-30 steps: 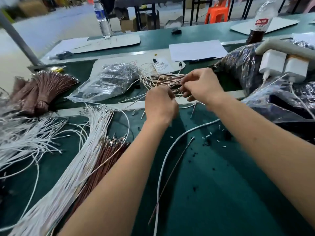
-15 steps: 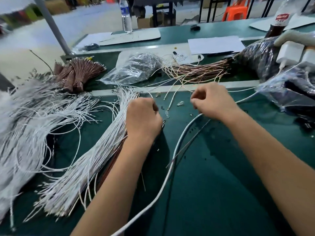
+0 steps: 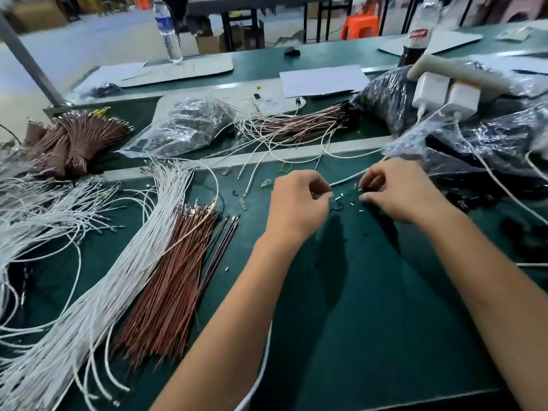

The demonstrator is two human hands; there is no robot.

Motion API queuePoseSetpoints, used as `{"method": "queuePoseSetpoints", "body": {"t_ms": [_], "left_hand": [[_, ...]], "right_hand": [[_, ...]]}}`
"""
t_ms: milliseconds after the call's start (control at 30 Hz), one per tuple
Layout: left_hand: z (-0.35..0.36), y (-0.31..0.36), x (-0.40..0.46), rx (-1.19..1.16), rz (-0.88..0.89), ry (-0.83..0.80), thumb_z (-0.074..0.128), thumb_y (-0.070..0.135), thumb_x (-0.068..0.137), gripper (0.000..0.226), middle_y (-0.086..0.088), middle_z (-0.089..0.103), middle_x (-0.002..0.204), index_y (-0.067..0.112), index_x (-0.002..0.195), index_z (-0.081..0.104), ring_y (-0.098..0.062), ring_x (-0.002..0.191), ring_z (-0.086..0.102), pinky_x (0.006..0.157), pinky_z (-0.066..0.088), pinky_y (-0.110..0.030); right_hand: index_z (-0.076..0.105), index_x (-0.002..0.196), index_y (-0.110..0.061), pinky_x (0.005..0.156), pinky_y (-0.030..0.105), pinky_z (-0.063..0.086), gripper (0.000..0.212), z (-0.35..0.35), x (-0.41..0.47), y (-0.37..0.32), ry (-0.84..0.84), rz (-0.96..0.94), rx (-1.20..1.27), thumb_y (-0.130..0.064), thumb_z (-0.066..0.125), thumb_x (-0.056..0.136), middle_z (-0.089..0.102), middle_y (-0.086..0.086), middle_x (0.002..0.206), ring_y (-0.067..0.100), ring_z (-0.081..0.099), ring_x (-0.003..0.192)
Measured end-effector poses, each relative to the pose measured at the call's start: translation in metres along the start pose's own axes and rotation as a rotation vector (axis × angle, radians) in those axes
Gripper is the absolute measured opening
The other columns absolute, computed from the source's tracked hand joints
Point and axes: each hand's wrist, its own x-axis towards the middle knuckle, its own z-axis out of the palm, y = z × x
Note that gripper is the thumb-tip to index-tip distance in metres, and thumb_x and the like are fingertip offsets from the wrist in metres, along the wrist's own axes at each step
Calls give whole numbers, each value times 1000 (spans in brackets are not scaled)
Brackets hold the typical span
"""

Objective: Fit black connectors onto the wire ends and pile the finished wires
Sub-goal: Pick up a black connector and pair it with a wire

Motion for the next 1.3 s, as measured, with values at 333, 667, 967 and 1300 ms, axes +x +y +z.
{"method": "queuePoseSetpoints", "body": {"t_ms": [333, 667, 967, 1300], "left_hand": [[-49, -19, -4, -621, -405, 75, 80, 6, 84, 9, -16, 73, 73, 2, 85, 73, -23, 61, 72, 59, 60, -29], [-116, -75, -21, -417, -421, 628, 77, 42, 88, 36, -2, 70, 60, 19, 63, 64, -21, 54, 61, 68, 57, -47], [-113, -74, -17, -425, -385, 616, 74, 41, 90, 32, 1, 70, 59, 20, 69, 64, -17, 52, 61, 62, 55, -41], [-98, -58, -17, 180, -187, 372, 63, 50, 96, 35, 1, 66, 75, 19, 79, 60, -25, 77, 64, 71, 49, -35]], "right_hand": [[69, 114, -10, 65, 20, 57, 42, 31, -14, -77, -18, -465, 408, 2, 84, 76, 75, 0, 89, 13, 72, 78], [72, 102, -21, 90, 38, 46, 12, 86, -19, -155, -393, -829, -82, -21, 76, 90, 49, -2, 102, 21, 55, 95], [55, 113, -15, 86, 42, 47, 12, 88, -22, -155, -372, -946, -305, -20, 57, 102, 54, 5, 116, 27, 59, 105], [43, 96, -25, 92, 46, 45, 16, 59, -9, -142, -298, -754, -281, -13, 51, 103, 45, -9, 92, 18, 40, 94]]}}
